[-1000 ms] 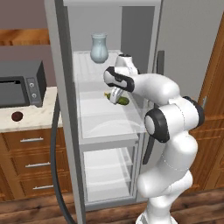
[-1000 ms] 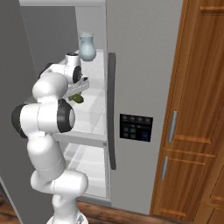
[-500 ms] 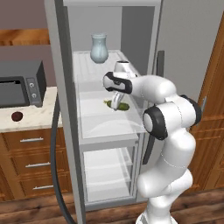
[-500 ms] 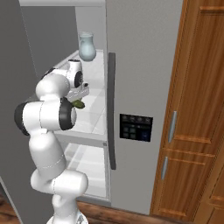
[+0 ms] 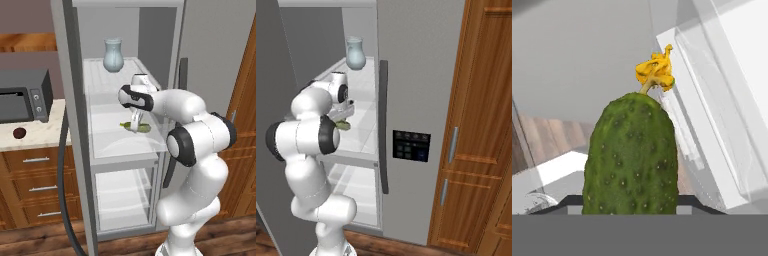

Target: Place the cucumber and potato inside the fridge drawer. Close the drawer after placing the vegetables.

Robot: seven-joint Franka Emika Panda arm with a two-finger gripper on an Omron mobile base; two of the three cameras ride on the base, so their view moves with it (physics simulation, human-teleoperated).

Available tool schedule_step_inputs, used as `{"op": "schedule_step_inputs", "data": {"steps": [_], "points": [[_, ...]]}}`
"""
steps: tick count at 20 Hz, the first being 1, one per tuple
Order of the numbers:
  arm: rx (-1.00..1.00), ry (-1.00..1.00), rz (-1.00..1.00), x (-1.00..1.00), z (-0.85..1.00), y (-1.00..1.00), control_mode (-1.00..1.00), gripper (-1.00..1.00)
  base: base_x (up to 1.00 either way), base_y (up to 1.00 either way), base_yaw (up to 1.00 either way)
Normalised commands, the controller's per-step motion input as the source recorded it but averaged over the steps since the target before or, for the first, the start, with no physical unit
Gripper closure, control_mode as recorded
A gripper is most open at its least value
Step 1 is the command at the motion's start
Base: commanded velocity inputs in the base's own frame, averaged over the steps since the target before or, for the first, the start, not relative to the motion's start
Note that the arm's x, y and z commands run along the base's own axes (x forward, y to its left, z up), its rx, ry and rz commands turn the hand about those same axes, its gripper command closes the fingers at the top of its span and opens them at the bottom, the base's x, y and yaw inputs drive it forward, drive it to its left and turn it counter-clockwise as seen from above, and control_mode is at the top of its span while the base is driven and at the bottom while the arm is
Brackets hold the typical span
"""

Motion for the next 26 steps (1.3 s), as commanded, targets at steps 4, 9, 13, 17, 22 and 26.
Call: {"op": "schedule_step_inputs", "data": {"steps": [4, 9, 13, 17, 22, 26], "points": [[0.0, 0.03, 0.01, -0.84, 0.0, 0.0, -1.0, 1.0, 0.0, 0.0, 0.0], [0.0, 0.06, 0.0, -0.25, 0.0, 0.0, -1.0, 1.0, 0.0, 0.0, 0.0], [0.0, 0.09, 0.0, 0.34, 0.0, 0.03, -1.0, 1.0, 0.0, 0.0, 0.0], [0.0, 0.08, 0.02, 0.52, -0.25, 0.02, -1.0, 1.0, 0.0, 0.0, 0.0], [-0.03, 0.0, 0.01, 0.01, -0.84, 0.0, -1.0, 1.0, 0.0, 0.0, 0.0], [-0.02, 0.0, 0.0, 0.0, -0.79, 0.04, -1.0, 1.0, 0.0, 0.0, 0.0]]}}
